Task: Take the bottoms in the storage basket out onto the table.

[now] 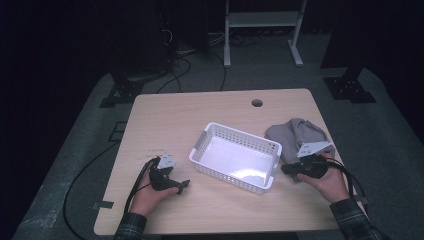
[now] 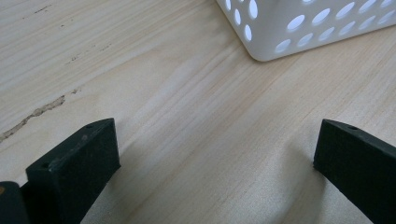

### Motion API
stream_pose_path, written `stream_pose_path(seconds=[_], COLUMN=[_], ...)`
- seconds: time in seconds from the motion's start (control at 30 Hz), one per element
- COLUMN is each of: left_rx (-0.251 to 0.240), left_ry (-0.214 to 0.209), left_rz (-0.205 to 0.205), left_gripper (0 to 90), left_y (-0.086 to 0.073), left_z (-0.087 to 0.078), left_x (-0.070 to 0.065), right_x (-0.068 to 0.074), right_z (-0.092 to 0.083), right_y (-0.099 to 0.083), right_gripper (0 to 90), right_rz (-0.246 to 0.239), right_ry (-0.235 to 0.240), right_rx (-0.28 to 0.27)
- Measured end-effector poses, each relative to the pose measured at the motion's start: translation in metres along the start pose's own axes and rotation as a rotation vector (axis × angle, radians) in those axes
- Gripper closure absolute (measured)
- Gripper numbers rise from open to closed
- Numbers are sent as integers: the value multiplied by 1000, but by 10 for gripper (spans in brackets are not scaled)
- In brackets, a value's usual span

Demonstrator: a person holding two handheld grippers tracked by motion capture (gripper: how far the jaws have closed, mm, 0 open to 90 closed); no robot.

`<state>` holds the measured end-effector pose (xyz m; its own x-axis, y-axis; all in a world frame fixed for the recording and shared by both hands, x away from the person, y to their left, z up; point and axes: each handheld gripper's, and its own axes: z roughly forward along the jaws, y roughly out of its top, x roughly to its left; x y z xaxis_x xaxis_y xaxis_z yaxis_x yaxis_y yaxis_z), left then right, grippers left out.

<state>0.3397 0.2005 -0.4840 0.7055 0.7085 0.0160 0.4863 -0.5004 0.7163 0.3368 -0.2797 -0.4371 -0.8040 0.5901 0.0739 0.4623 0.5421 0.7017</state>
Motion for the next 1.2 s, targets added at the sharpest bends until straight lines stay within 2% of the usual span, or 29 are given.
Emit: stream_pose_path(seconds=[0.07, 0.1, 0.17, 0.2, 0.33, 0.43, 0.47, 0.5, 0.53, 0.57, 0.63, 0.73, 0.83, 0.87, 0.97, 1.07, 1.1, 1.2], left_rx=[-1, -5, 6, 25, 17, 9, -1, -12, -23, -32, -55, -67, -90, -107, -117, -147, -147, -163], left_ry=[1, 14, 19, 30, 26, 25, 22, 18, 18, 13, 10, -3, -15, -27, -34, -66, -66, -78], left_rz=[-1, -15, -17, -31, -23, -25, -26, -31, -41, -43, -61, -72, -71, -71, -71, -74, -74, -58], left_gripper=[0, 0, 43, 70, 120, 137, 137, 139, 140, 140, 141, 141, 141, 141, 142, 142, 144, 145], left_y=[0, 0, 1, 3, 3, 4, 5, 6, 6, 7, 9, 11, 18, 24, 30, 44, 44, 60], left_z=[0, -1, -2, -4, -5, -7, -9, -11, -12, -14, -18, -20, -23, -24, -26, -29, -29, -31], left_x=[0, -1, 0, 1, 3, 4, 5, 6, 7, 8, 11, 14, 16, 17, 18, 19, 19, 18], right_x=[1, 1, 2, 2, 2, 2, 2, 2, 4, 4, 7, 9, 12, 13, 14, 17, 17, 17], right_z=[2, 3, 5, 6, 9, 14, 14, 16, 19, 19, 23, 25, 28, 30, 29, 31, 31, 32], right_y=[0, 0, 1, 1, -1, -5, -5, -6, -9, -9, -15, -18, -21, -23, -24, -27, -27, -29], right_gripper=[843, 842, 835, 828, 790, 656, 656, 611, 522, 522, 451, 430, 391, 377, 360, 311, 311, 252], right_rz=[-1, -7, -13, -15, -19, -16, -16, -16, -24, -24, -36, -31, -33, -44, -40, -38, -38, -33], right_ry=[5, 5, 4, 2, -2, -9, -9, -11, -25, -25, -36, -40, -47, -66, -62, -63, -63, -69], right_rx=[5, 8, 13, 16, 23, 33, 33, 37, 48, 48, 49, 49, 52, 58, 54, 31, 31, 9])
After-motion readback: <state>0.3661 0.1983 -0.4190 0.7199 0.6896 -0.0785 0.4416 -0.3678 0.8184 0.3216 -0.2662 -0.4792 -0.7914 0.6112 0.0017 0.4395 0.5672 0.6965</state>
